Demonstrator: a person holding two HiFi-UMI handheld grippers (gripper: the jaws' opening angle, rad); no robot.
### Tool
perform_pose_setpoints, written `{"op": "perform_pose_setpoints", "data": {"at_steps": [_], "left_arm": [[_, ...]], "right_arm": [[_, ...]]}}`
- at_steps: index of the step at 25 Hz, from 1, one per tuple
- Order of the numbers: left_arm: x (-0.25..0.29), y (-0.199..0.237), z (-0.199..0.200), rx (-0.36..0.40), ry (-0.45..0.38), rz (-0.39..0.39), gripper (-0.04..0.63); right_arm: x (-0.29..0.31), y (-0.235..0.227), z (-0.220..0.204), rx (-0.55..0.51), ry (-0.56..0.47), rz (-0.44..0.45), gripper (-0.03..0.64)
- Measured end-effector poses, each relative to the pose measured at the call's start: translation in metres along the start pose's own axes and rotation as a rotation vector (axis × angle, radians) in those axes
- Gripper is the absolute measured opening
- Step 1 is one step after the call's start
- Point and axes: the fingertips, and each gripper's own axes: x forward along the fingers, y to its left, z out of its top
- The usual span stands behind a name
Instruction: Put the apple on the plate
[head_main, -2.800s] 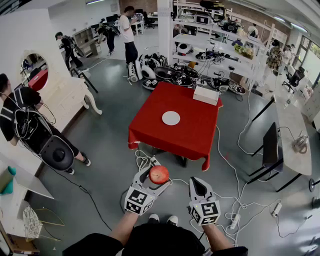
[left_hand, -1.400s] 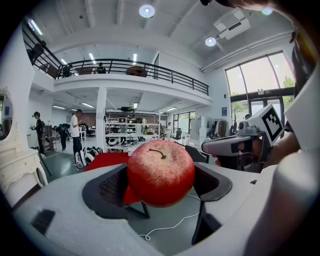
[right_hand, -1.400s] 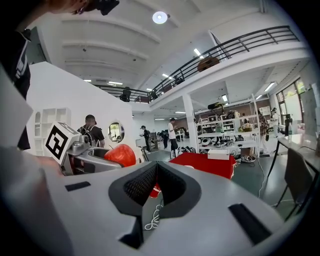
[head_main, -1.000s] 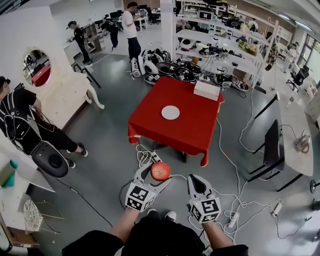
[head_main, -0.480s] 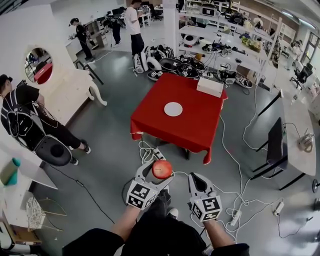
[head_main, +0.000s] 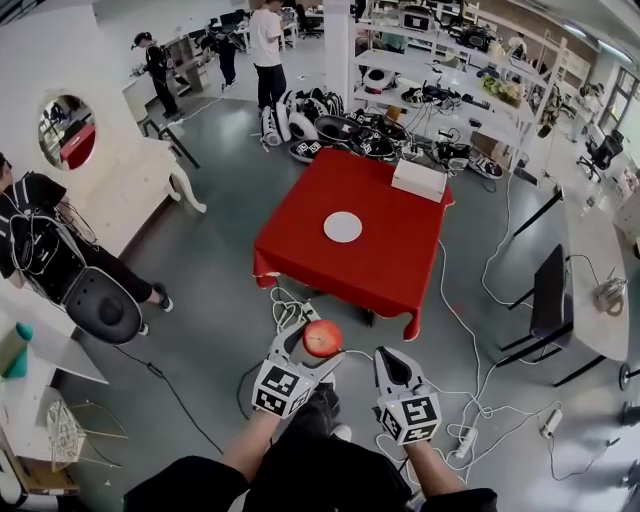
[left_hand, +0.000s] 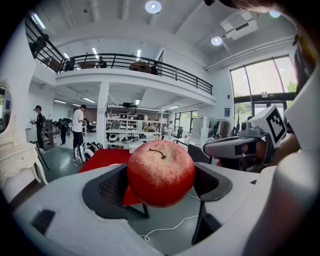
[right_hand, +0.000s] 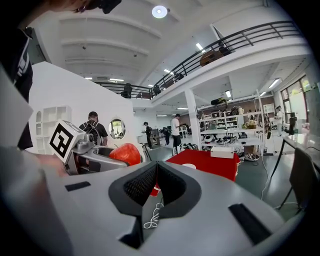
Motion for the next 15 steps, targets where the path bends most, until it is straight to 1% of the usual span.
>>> {"op": "perform_pose_setpoints", "data": {"at_steps": [3,7,13,15], "left_arm": [[0.019,0.019,0.002,-0.009,0.004,-0.006,0.405],[0.051,0.046,0.016,-0.018,0.000,-0.011,0.405],[0.091,0.090,0.035,-0.001,0.015,-0.019,0.405],[0.102,0.104,0.040,0.000,0.004,-0.022,0.405]], "right_arm": [[0.022,-0.012,0.004,0.000,0.009,-0.006,0.011],[0.055,-0.032,0.017,-0.004,0.024,-0.004,0.011],[0.110,-0.054,0.038,-0.008,0.038,-0.011,0.011],[0.127,-0.061,0.043,-0.007,0.036,-0.015,0.011]]}}
